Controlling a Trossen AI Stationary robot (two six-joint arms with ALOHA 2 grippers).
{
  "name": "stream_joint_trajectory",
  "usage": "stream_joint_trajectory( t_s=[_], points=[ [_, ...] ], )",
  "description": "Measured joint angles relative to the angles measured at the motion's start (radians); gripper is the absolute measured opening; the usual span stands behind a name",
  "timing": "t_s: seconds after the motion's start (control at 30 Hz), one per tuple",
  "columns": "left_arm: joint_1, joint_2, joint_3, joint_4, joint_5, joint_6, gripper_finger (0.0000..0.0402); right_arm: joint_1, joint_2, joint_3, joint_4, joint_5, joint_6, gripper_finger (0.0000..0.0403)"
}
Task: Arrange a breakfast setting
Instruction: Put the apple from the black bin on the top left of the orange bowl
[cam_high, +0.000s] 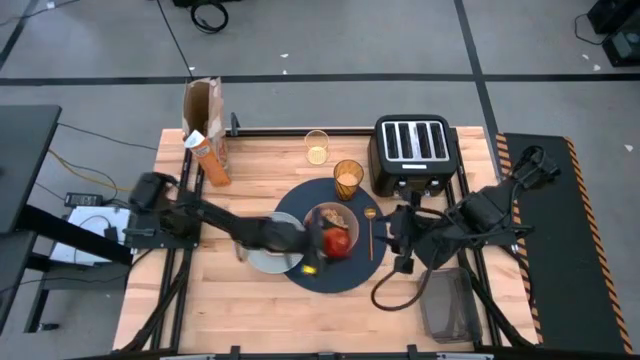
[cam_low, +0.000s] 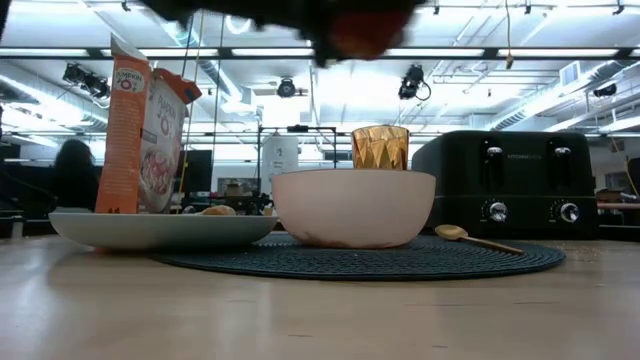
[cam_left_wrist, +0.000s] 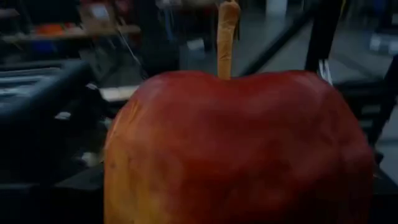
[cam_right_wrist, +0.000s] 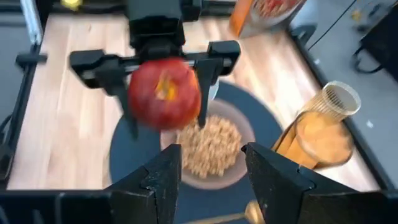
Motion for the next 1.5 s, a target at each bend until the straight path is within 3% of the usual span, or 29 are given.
stream_joint_trajectory(
  t_s=[0.17, 0.27, 0.5, 0.7, 1.0, 1.07, 1.27, 1.5],
  points=[
    [0.018, -0.196, -0.328, 0.322, -0.070, 0.021, 0.0325, 0.010, 0.018, 0.000, 0.093, 0.081, -0.044, 0.0186],
    [0.052, -0.297, -0.488, 0.434, -0.115, 0.023, 0.0325, -0.020, 0.064, -0.001, 0.156, 0.100, -0.093, 0.0187],
    [0.241, -0.327, -0.688, 0.579, -0.136, -0.061, 0.0325, -0.139, 0.214, -0.002, 0.377, 0.100, -0.210, 0.0200],
    [0.365, -0.256, -0.698, 0.663, 0.002, -0.083, 0.0325, -0.246, 0.320, -0.002, 0.555, -0.012, -0.316, 0.0203],
    [0.404, -0.003, -0.710, 0.967, 0.066, -0.081, 0.0326, -0.376, 0.376, -0.002, 0.733, -0.082, -0.422, 0.0201],
    [0.412, 0.035, -0.699, 0.969, 0.077, -0.078, 0.0327, -0.416, 0.373, -0.002, 0.738, -0.116, -0.428, 0.0201],
    [0.445, 0.124, -0.677, 0.968, 0.102, -0.058, 0.0327, -0.550, 0.387, -0.001, 0.750, -0.330, -0.496, 0.0200],
    [0.562, 0.139, -0.699, 0.967, 0.269, -0.043, 0.0328, -0.706, 0.423, 0.042, 0.741, -0.573, -0.595, 0.0211]
  ],
)
